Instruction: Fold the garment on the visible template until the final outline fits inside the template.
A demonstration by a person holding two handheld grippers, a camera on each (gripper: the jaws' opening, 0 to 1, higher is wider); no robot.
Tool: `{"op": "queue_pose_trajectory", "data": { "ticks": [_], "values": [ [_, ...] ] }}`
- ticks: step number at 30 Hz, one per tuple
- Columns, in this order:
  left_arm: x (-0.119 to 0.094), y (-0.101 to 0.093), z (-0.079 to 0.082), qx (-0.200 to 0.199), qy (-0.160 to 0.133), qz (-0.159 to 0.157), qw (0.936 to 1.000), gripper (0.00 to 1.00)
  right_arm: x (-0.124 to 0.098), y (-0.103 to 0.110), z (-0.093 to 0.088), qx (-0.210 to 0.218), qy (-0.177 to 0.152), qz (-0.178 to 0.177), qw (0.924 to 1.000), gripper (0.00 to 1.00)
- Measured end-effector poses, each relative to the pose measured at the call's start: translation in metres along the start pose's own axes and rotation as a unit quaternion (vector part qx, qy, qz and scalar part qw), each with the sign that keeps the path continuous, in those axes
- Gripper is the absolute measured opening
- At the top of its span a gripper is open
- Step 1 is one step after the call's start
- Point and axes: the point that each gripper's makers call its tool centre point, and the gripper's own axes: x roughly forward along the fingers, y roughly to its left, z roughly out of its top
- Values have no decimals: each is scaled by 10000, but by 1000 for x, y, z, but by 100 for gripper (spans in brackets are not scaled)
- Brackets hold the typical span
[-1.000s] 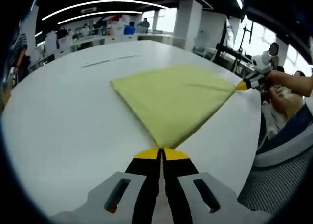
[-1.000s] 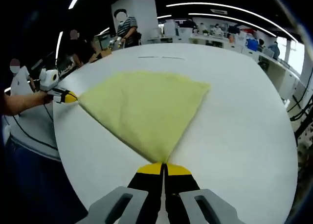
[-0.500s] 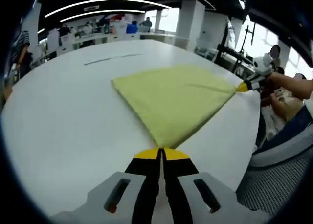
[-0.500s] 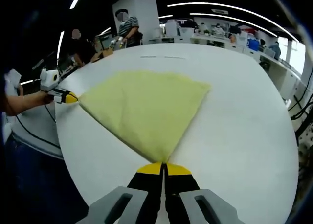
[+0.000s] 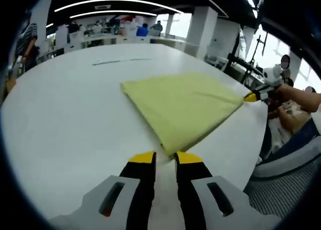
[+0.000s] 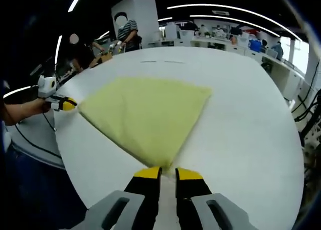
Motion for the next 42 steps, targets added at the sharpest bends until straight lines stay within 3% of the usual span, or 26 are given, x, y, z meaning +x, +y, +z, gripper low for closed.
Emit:
{"op": "queue_pose_trajectory", "data": {
  "ticks": [5,14,21,28,37,42],
  "values": [
    [-5,-4,8,-5,-123,31,9999,30,-6,4,13,-37,-231,6,9997,42],
    [-25,-12,32,-40,-484,65,9988,53,-22,21,42,-137,-574,170,9981,65],
    [-35,-16,36,-203,-631,104,9977,72,-38,35,61,-285,-783,263,9962,87],
    [-46,-20,46,-245,-702,135,9971,85,-48,53,70,-345,-909,420,9944,99],
    [-50,-26,44,-70,-586,106,9982,98,-48,63,68,-261,-951,453,9941,99],
    [-51,-26,41,6,-500,108,9987,99,-46,65,66,-304,-901,477,9943,99]
  ]
}}
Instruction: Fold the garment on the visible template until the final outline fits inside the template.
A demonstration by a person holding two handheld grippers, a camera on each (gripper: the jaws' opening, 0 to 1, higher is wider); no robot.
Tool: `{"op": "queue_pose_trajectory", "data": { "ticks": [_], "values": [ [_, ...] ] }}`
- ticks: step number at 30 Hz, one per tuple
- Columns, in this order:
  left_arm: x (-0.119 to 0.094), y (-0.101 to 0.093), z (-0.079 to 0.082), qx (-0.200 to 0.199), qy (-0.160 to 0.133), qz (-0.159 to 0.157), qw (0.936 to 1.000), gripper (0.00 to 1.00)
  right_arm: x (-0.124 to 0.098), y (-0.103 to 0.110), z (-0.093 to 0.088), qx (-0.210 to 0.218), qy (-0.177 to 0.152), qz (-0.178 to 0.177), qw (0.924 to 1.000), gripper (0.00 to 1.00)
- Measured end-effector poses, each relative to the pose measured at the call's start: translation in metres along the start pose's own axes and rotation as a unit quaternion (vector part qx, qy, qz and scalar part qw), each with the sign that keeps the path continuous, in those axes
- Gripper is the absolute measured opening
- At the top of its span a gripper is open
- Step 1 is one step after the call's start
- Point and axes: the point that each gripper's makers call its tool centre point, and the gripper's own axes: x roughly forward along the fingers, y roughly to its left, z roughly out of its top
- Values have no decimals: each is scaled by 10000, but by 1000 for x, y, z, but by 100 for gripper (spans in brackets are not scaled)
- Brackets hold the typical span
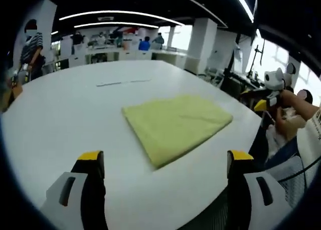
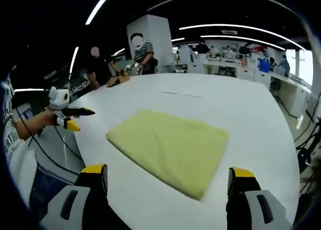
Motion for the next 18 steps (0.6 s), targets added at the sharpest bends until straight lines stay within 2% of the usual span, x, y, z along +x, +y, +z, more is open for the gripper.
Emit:
{"op": "queue_pose_trajectory", "data": {
  "ticks": [10,18],
  "values": [
    [-2,3,1,-127,-42,49,9999,99,-2,-1,-5,-44,96,-52,9999,99],
    [-4,4,1,-80,-3,105,9999,99,-1,2,-8,-77,152,-25,9999,98]
  ]
}}
